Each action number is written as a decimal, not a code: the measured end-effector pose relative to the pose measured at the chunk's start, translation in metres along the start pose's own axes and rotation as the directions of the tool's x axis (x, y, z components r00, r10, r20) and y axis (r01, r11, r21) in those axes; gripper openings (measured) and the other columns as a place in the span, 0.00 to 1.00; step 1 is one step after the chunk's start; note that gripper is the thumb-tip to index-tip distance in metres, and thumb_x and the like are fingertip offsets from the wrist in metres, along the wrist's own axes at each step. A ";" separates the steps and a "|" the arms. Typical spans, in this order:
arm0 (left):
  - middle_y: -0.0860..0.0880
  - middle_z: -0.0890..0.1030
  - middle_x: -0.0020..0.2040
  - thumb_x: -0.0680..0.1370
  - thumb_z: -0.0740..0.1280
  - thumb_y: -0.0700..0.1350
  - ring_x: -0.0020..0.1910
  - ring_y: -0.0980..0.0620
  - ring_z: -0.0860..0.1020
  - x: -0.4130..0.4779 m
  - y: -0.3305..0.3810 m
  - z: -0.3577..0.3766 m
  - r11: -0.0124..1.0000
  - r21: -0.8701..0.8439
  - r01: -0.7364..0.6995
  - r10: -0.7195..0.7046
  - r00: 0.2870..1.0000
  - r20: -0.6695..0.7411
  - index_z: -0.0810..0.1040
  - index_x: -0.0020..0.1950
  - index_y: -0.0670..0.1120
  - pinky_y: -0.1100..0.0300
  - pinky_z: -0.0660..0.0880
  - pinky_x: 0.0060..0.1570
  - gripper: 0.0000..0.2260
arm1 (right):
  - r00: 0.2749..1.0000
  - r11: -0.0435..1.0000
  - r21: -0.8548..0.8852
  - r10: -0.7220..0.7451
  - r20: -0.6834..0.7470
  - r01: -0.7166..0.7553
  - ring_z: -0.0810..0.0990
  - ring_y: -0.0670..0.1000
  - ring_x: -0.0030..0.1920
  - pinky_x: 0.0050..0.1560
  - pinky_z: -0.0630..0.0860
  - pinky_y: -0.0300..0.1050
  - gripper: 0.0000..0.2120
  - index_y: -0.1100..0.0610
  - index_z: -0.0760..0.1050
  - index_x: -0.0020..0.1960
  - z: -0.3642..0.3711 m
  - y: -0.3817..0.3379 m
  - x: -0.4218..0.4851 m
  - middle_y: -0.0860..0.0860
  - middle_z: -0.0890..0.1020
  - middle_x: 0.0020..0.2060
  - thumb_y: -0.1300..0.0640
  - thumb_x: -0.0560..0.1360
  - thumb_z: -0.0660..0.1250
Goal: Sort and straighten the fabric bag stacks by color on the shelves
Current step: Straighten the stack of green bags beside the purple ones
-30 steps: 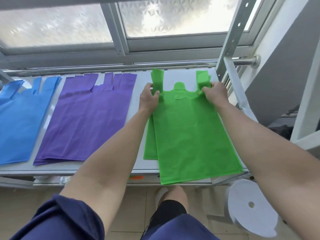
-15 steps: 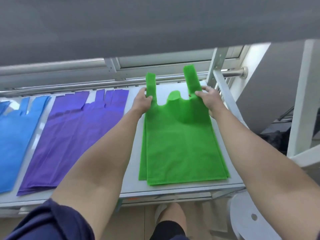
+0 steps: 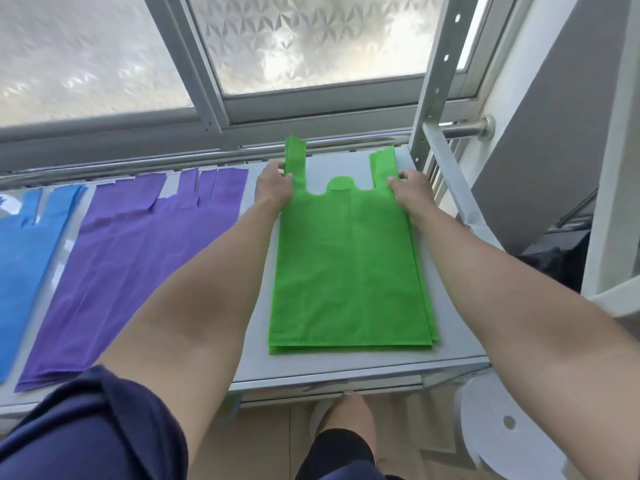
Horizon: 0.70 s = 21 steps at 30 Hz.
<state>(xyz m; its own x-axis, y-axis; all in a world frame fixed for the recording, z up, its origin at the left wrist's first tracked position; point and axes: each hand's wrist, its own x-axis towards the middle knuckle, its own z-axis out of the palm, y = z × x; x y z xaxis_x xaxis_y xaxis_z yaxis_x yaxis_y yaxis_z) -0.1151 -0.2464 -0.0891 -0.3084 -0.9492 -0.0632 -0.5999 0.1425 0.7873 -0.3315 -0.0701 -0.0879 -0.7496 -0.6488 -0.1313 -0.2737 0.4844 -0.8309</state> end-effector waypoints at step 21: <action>0.43 0.71 0.75 0.80 0.65 0.35 0.73 0.43 0.70 -0.077 -0.011 0.001 1.000 0.017 -0.026 0.027 0.997 -0.074 0.68 0.80 0.47 0.47 0.70 0.74 0.27 | 0.998 0.983 -0.178 0.035 -0.059 -0.045 0.67 0.61 0.75 0.68 0.72 0.55 0.31 0.57 0.56 0.82 -0.002 -0.010 -0.049 0.59 0.69 0.75 0.65 0.81 0.61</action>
<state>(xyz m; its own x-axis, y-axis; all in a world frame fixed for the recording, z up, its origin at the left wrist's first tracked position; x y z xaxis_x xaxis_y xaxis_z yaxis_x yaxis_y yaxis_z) -0.0851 -0.1748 -0.0935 -0.2689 -0.9632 0.0040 -0.6040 0.1719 0.7782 -0.2932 -0.0417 -0.0719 -0.7931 -0.5955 -0.1280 -0.3425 0.6099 -0.7147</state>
